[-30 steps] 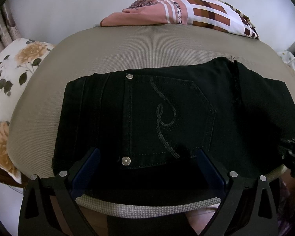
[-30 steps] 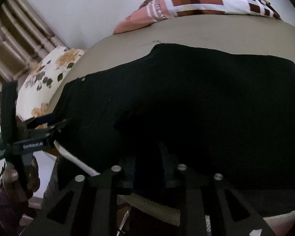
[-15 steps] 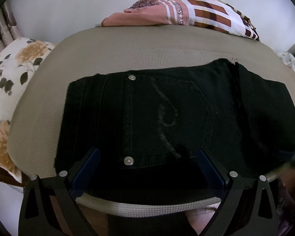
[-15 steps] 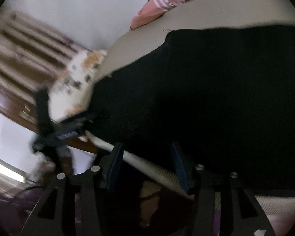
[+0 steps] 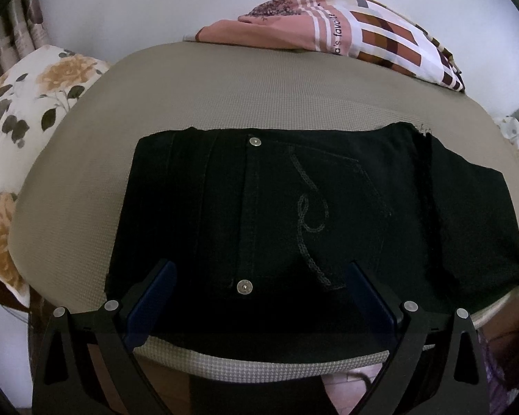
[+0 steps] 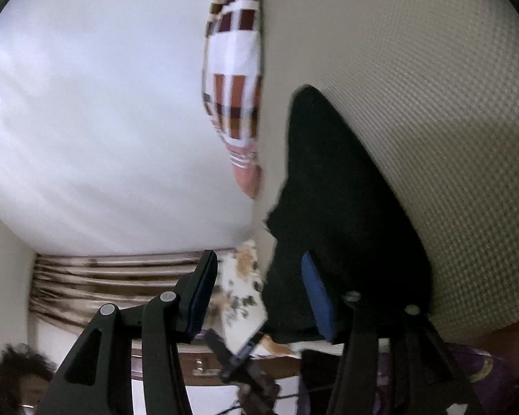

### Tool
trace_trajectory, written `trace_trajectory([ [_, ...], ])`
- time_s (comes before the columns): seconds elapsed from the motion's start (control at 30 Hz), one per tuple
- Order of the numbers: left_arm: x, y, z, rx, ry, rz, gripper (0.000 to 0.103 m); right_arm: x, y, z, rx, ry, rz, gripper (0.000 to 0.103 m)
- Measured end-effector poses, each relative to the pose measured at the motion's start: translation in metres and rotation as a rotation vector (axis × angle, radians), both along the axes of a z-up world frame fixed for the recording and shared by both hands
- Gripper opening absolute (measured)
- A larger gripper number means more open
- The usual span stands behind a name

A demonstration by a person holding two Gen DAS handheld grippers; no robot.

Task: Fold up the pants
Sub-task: 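Grasp the pants leg end with the right gripper and lift it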

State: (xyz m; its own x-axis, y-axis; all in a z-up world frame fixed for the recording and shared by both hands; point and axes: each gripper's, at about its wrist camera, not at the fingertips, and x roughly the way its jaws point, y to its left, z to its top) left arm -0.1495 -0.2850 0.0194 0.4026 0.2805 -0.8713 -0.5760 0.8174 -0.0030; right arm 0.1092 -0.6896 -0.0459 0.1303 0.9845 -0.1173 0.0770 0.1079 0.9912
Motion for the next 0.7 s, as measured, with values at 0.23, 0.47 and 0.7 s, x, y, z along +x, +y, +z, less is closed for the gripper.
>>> trace_trajectory([
  [0.23, -0.001, 0.001, 0.001, -0.008, 0.002, 0.001, 0.098, -0.013, -0.01, 0.002, 0.012, 0.031, 0.026, 0.066],
  [0.47, 0.001, -0.001, 0.0, -0.01, 0.003, -0.008, 0.098, 0.001, -0.018, 0.034, -0.083, -0.135, -0.026, 0.066],
  [0.7, -0.003, 0.005, 0.002, -0.013, 0.001, -0.001, 0.098, -0.002, 0.011, -0.002, -0.252, -0.062, 0.109, 0.06],
])
